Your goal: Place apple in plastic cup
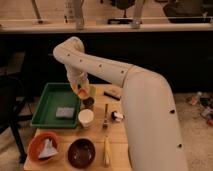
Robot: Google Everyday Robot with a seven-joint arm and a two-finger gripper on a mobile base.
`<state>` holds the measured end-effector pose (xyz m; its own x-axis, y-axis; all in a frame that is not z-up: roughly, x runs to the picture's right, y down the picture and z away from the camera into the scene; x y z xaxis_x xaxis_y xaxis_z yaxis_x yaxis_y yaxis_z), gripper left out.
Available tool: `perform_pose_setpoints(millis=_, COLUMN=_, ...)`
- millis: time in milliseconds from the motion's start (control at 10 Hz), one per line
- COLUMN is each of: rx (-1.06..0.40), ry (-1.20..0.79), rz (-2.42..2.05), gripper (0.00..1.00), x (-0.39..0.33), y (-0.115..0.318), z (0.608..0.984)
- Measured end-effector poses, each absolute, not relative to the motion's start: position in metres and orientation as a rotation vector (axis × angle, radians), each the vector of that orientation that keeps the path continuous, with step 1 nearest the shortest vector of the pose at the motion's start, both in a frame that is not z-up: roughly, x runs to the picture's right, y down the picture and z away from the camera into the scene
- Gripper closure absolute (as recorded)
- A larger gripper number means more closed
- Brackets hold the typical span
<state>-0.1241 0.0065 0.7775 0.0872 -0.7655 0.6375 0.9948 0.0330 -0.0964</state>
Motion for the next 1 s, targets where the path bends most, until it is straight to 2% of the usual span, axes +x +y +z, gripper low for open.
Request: perform_pose_setpoints(millis=1000, rx=-0.562, ry=-0.524, rz=-1.418, gripper=1.00, x=-0.125, y=-0.025, z=0.804)
